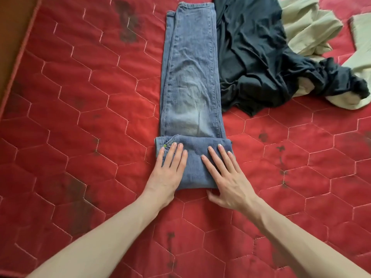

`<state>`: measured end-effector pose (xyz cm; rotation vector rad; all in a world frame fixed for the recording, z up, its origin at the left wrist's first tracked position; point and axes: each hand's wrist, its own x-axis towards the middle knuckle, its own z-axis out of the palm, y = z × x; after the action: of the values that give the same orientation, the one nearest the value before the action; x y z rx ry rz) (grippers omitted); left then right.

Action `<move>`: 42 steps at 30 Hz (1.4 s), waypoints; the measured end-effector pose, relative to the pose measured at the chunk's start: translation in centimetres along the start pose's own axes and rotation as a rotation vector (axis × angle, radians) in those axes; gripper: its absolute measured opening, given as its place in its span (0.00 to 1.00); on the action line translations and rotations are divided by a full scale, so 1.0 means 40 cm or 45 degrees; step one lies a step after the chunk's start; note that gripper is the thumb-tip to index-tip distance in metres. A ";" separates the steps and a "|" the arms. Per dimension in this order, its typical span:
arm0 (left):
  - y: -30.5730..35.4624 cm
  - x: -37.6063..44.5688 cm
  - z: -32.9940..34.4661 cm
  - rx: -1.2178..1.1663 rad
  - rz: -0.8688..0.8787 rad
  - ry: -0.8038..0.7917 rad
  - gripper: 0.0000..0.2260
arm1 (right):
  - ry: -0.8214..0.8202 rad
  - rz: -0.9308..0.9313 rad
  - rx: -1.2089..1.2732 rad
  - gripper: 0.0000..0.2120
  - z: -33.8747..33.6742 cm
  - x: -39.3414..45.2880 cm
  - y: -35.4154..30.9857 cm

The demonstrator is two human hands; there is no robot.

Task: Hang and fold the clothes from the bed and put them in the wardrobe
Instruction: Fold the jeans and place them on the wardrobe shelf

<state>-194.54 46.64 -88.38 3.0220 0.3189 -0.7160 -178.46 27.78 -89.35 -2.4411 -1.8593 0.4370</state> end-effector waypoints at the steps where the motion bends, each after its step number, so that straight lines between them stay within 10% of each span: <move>1: 0.009 0.005 -0.008 0.025 -0.020 -0.014 0.53 | -0.007 0.015 -0.017 0.52 0.000 0.004 -0.006; 9: 0.002 -0.049 -0.072 -0.116 0.003 -0.060 0.41 | -0.085 0.058 0.045 0.51 -0.045 0.001 -0.025; 19: -0.077 -0.191 -0.185 -1.002 0.040 -0.549 0.31 | -0.126 0.121 0.707 0.27 -0.165 -0.129 -0.051; 29: -0.157 -0.154 -0.080 -2.142 -0.699 0.151 0.11 | 0.420 0.862 1.551 0.12 -0.141 -0.055 -0.089; 42: -0.145 -0.055 -0.007 -1.638 -0.869 0.146 0.23 | 0.290 1.110 0.904 0.23 -0.012 0.155 -0.043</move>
<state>-197.52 51.92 -87.00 1.6824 1.2409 -0.1533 -178.46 34.23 -89.75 -2.4478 -0.3458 0.6500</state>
